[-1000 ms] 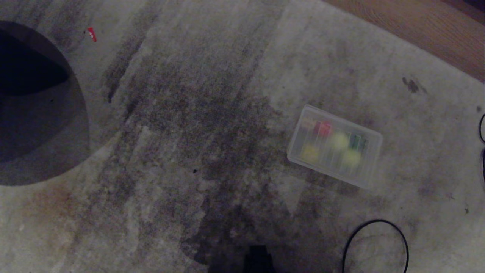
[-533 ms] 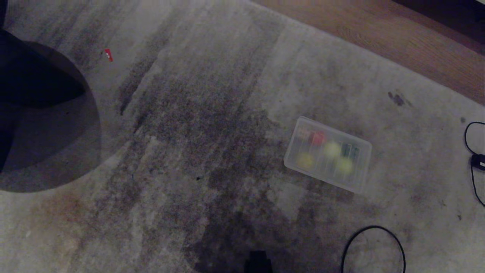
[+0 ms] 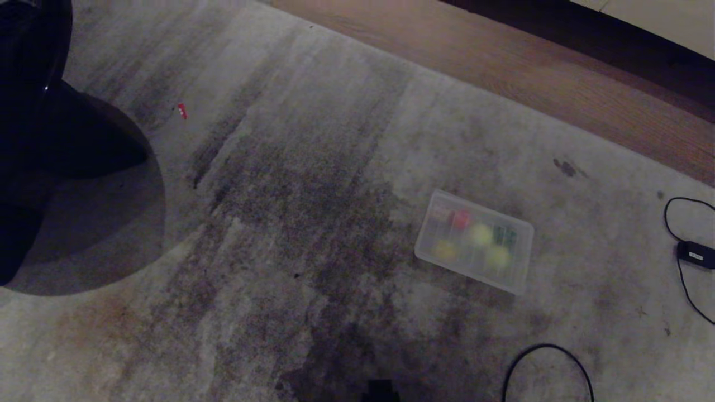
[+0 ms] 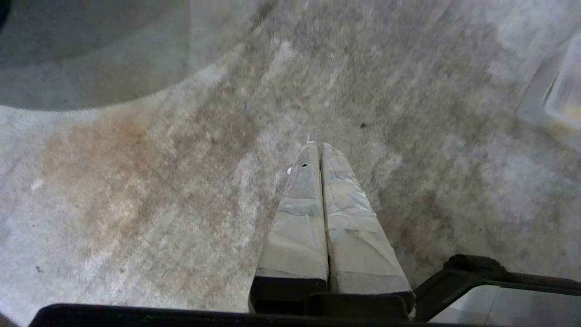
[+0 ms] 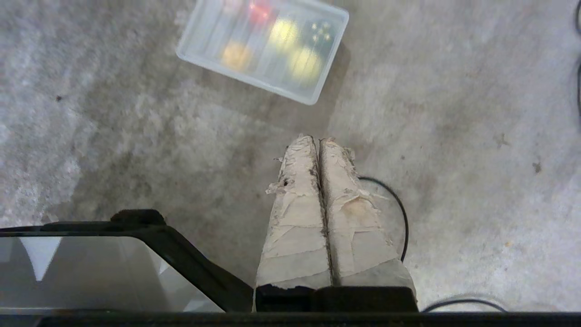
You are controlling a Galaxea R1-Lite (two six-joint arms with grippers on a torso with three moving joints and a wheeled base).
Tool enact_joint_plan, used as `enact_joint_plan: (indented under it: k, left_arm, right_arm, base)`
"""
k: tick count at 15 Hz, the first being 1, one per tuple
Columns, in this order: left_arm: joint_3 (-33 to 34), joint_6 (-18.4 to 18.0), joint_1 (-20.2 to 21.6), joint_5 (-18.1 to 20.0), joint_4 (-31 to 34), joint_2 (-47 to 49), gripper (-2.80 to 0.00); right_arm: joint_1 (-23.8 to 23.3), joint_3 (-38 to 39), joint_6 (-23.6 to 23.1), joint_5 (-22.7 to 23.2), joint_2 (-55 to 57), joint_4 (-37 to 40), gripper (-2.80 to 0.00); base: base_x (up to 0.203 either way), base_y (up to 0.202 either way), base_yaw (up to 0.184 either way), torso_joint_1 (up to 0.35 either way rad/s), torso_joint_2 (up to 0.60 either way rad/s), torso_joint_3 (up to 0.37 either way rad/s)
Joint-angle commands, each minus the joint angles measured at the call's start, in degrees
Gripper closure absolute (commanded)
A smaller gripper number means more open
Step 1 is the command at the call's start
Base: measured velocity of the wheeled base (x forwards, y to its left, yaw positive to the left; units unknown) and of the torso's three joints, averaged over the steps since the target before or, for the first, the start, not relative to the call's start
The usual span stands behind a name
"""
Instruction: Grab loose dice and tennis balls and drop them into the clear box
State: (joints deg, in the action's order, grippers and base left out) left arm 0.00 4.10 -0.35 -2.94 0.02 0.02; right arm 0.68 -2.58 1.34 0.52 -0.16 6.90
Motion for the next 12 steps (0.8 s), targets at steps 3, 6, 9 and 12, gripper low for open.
enact_joint_plan:
  k: [3,6,9,12]
  left_arm:
    - [0.09,-0.67,0.0,0.13,0.06,0.06,0.0]
    - [0.09,-0.57,0.0,0.12,0.06,0.06,0.0]
    - [0.09,-0.4,0.0,0.04,-0.02,0.06,0.0]
    - [0.09,-0.32,0.0,0.04,-0.02,0.06,0.0]
  right_arm:
    - [0.02,0.04,0.07,0.1,0.16,0.04,0.0]
    - [0.02,0.04,0.07,0.01,0.16,0.04,0.0]
    - [0.02,0.04,0.07,0.08,0.16,0.04,0.0]
    - [0.02,0.04,-0.02,0.06,0.16,0.04,0.0]
  base:
    - [0.0,0.0,0.0,0.002,0.0,0.206]
    - [0.0,0.0,0.0,0.002,0.0,0.204]
    - [0.0,0.0,0.0,0.005,0.0,0.199]
    - [0.0,0.0,0.0,0.004,0.0,0.199]
